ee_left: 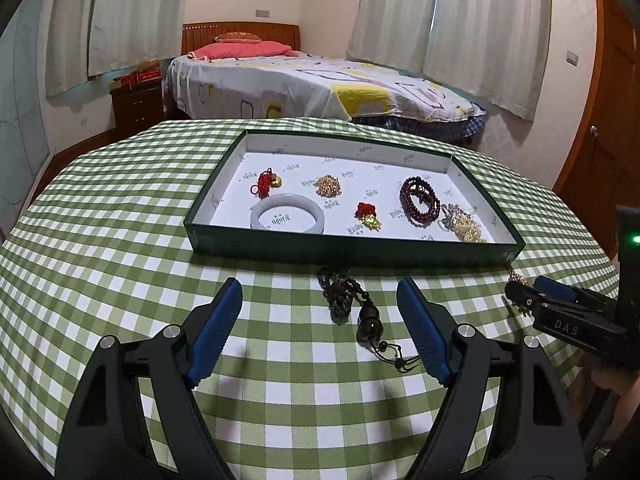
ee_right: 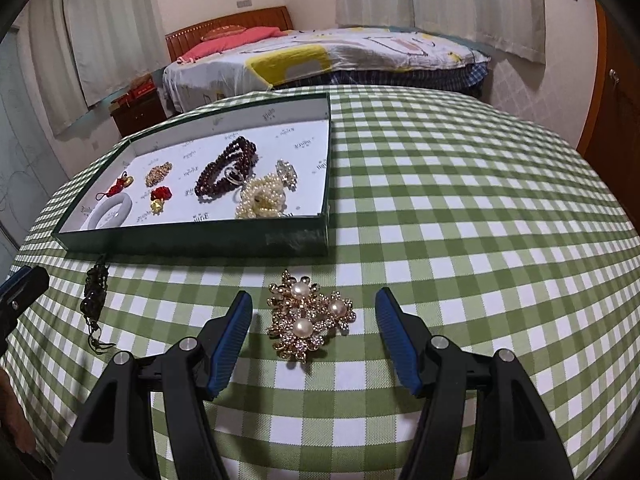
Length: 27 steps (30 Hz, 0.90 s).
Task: Organize jewelry
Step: 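Lower the right tool around the gold pearl brooch and close it, then grasp the black beaded pendant with the left tool while the right tool holds the brooch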
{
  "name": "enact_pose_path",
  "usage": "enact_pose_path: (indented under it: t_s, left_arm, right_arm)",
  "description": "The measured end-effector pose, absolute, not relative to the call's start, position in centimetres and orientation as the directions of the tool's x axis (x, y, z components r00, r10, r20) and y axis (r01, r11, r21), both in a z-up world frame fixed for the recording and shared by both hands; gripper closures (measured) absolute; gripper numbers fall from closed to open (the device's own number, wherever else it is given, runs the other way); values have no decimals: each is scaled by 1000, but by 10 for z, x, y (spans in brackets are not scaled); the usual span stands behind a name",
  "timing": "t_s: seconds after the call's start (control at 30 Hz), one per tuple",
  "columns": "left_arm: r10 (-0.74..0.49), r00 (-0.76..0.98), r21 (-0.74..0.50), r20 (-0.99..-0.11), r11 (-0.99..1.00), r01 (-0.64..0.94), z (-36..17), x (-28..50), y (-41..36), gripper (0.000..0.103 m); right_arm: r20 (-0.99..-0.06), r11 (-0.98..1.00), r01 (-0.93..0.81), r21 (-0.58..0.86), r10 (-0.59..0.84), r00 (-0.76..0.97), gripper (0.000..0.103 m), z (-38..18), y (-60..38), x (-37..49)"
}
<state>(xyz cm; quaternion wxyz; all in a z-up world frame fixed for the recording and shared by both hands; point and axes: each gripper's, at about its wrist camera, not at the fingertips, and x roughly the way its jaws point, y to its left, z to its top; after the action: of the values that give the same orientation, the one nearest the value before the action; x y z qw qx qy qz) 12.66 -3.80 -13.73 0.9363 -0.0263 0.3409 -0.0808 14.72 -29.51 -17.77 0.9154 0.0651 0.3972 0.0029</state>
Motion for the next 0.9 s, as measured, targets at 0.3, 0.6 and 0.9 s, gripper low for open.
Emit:
enact_pose_path:
  t_s: [0.3, 0.6, 0.9]
  left_arm:
    - [-172, 744, -106, -645, 985, 135, -142, 128, -40, 25]
    - [-174, 730, -102, -661, 985, 142, -149, 130, -44, 25]
    - [-175, 701, -104, -691, 984, 144, -159, 143, -50, 25]
  right_arm:
    - [-724, 995, 20, 97, 57, 687, 68, -177, -287, 142]
    - [-705, 994, -28, 101, 92, 703, 74, -174, -271, 137]
    - [-699, 991, -64, 114, 126, 704, 76, -170, -261, 140]
